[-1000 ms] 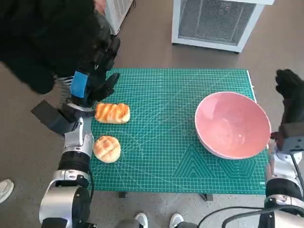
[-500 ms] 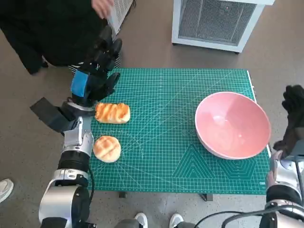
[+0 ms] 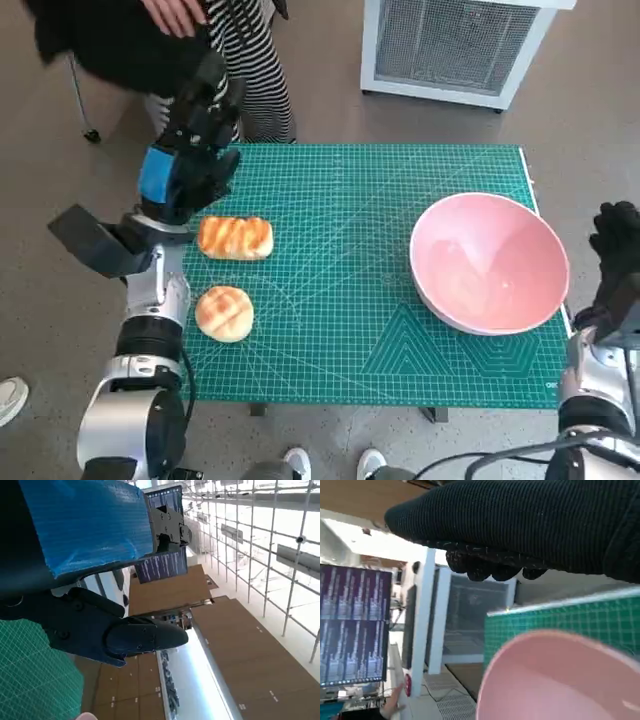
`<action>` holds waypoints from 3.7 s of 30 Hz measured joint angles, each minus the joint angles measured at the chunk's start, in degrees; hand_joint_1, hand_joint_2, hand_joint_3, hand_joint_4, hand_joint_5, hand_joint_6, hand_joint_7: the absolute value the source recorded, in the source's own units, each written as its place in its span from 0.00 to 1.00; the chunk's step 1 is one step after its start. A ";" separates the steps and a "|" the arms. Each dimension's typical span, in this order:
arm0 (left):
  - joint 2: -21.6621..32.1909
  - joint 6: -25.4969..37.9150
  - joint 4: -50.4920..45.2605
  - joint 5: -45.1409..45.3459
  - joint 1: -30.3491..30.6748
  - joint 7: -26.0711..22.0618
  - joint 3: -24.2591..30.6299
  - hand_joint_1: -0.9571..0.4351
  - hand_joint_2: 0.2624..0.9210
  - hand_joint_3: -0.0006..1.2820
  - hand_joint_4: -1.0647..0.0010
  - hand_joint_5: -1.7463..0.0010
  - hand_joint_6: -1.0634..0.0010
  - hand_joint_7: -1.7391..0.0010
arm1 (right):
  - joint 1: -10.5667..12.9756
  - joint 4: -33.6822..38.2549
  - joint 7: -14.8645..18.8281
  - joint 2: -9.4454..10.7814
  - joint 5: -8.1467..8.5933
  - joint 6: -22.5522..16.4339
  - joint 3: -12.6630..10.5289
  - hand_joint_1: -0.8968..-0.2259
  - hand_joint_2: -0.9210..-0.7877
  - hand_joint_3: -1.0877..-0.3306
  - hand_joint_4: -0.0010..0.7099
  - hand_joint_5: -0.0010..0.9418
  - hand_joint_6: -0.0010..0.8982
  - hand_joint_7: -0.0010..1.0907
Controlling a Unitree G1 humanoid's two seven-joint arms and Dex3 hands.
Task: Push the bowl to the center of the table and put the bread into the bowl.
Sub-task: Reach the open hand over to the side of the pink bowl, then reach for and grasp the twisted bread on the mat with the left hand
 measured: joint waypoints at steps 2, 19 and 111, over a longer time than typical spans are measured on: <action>0.05 -0.05 0.43 -0.03 -0.20 -0.30 0.19 0.35 1.00 0.21 0.89 1.00 0.83 0.98 | 0.01 0.24 0.28 0.82 0.01 0.59 -0.05 0.17 0.00 0.50 0.45 0.01 0.24 0.37; 1.77 -0.74 -0.50 0.06 -0.17 -1.00 1.10 0.33 1.00 0.22 0.86 0.99 0.80 0.97 | -1.16 1.26 2.79 7.05 0.30 5.16 -0.63 0.17 0.00 0.51 0.46 0.01 0.24 0.34; 0.06 3.63 -18.15 2.01 7.33 8.60 -5.05 0.28 1.00 0.20 0.83 0.99 0.84 0.97 | -13.82 -19.36 14.93 10.74 -3.52 -16.86 13.87 0.16 0.00 0.34 0.44 0.00 0.08 0.58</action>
